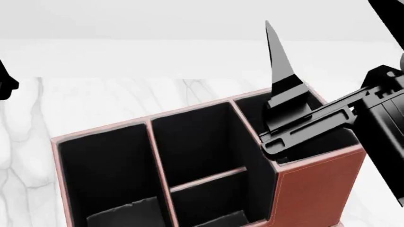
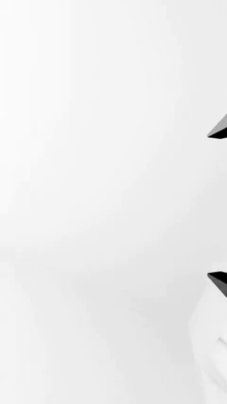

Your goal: Pick up the book and place it in the front compartment of the caddy.

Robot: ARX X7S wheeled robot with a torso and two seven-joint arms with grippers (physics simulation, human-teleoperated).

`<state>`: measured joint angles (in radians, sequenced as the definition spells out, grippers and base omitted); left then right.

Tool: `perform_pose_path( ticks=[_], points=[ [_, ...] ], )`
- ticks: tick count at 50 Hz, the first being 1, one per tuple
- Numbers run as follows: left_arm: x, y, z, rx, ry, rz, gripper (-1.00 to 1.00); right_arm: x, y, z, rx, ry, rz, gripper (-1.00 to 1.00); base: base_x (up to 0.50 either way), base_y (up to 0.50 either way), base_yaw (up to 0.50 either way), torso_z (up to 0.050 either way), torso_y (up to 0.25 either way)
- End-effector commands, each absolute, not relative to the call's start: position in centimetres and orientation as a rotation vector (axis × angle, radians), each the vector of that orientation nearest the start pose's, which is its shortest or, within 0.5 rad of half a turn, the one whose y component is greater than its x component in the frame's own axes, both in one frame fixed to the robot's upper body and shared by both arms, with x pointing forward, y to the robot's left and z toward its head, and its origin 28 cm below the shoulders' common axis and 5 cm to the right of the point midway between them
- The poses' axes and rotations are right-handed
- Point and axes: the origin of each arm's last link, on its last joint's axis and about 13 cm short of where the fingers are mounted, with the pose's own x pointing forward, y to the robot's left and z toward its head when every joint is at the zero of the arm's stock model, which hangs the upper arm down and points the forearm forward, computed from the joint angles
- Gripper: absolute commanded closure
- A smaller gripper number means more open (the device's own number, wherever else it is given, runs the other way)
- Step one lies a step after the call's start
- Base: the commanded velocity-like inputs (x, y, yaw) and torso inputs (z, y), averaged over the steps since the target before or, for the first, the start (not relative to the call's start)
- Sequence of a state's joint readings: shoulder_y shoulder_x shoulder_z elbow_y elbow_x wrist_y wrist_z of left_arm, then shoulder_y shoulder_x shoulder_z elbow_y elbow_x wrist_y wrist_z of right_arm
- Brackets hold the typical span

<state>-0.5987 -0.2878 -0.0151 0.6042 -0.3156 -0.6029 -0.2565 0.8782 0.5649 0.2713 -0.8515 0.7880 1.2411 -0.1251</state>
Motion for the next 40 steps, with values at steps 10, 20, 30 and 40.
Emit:
perform_pose_path(
  ticks=[10, 20, 30, 40],
  points=[
    [25.8, 24.2, 24.4, 0.005, -0.583, 0.103, -1.00, 20.0, -19.7, 30.0, -0.389, -0.234, 0.658, -1.00, 0.00, 0.00, 0.00, 0.000, 0.000],
    [25.7, 24.2, 24.4, 0.004, -0.584, 0.104, -1.00, 19.7, -20.2, 29.5, -0.433, -0.124, 0.800, -1.00, 0.00, 0.00, 0.00, 0.000, 0.000],
    [25.8, 24.1, 24.5, 0.001, -0.586, 0.098, -1.00, 19.5, -20.7, 28.7, -0.500, 0.007, 0.924, -1.00, 0.00, 0.00, 0.00, 0.000, 0.000],
    [25.8, 24.1, 24.6, 0.005, -0.588, 0.095, -1.00, 18.5, -20.5, 27.7, -0.567, 0.085, 1.089, -1.00, 0.00, 0.00, 0.00, 0.000, 0.000]
  ],
)
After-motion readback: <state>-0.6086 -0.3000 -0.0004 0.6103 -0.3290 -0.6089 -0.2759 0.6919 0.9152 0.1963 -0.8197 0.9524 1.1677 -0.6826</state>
